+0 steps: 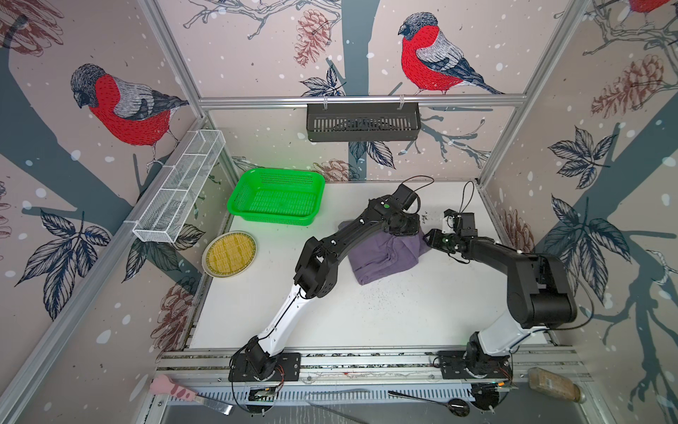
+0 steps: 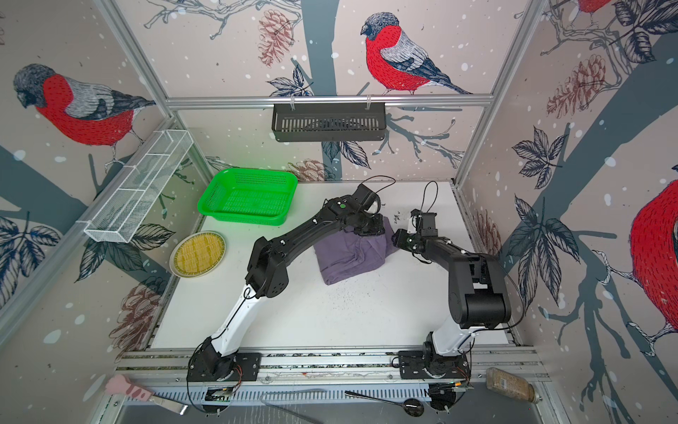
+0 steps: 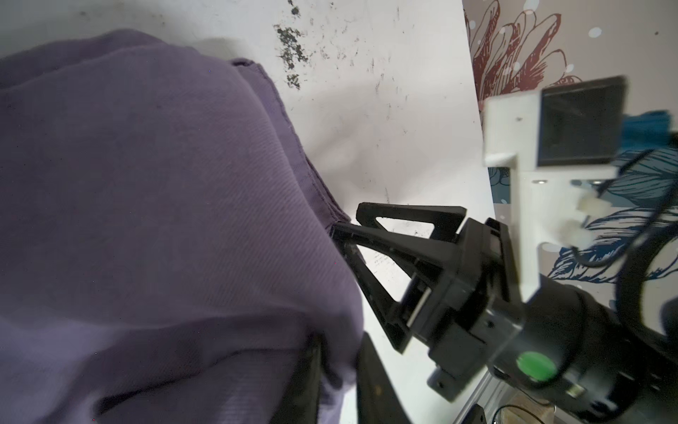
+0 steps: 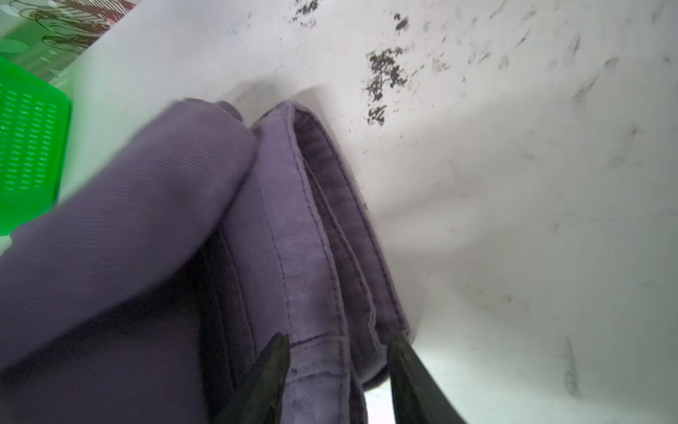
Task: Fold and stack the trousers
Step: Fold the trousers at the center of the table, then smooth out the trousers at the center of the table.
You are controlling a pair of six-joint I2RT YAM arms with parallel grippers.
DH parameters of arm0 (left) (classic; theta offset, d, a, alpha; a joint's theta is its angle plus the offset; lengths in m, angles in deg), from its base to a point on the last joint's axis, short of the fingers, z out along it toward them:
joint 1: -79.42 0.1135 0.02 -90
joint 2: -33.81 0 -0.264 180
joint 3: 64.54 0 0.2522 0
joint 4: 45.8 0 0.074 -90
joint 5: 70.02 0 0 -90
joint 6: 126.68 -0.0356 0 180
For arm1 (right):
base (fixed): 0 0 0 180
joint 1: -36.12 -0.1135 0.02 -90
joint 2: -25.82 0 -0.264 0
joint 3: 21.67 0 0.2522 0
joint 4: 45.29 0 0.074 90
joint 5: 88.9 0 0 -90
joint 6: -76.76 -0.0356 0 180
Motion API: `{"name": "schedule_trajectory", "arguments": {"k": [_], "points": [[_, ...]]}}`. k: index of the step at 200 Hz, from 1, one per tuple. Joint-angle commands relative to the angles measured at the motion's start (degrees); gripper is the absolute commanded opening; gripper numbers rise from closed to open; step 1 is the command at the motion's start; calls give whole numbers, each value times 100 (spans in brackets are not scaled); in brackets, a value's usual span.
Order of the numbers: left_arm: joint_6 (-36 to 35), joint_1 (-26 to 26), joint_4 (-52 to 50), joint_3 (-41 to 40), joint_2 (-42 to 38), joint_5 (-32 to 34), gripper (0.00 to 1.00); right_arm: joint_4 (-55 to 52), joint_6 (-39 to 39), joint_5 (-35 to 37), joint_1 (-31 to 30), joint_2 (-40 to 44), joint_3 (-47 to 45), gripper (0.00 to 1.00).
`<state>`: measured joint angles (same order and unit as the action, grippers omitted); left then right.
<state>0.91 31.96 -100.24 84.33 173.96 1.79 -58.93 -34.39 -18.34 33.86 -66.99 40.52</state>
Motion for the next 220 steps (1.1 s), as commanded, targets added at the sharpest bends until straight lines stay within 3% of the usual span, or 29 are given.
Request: {"name": "schedule_trajectory", "arguments": {"k": [1, 36, 89, 147, 220], "points": [[47, -9, 473, -44, 0, -296, 41, -119, -97, 29, 95, 190, 73, 49], [-393, -26, 217, -140, -535, -13, 56, -235, -158, -386, 296, 339, 346, 50], [-926, 26, -166, -1641, -1983, 760, 57, -689, 75, -1088, 15, 331, 845, 57], [-759, 543, 579, -4265, -3293, 1059, 56, -1915, 463, 1668, -1323, 810, 760, 64], [-699, 857, 1385, -5857, -3647, 575, 55, -2142, 76, 2436, -1866, 983, 352, 64]]}}
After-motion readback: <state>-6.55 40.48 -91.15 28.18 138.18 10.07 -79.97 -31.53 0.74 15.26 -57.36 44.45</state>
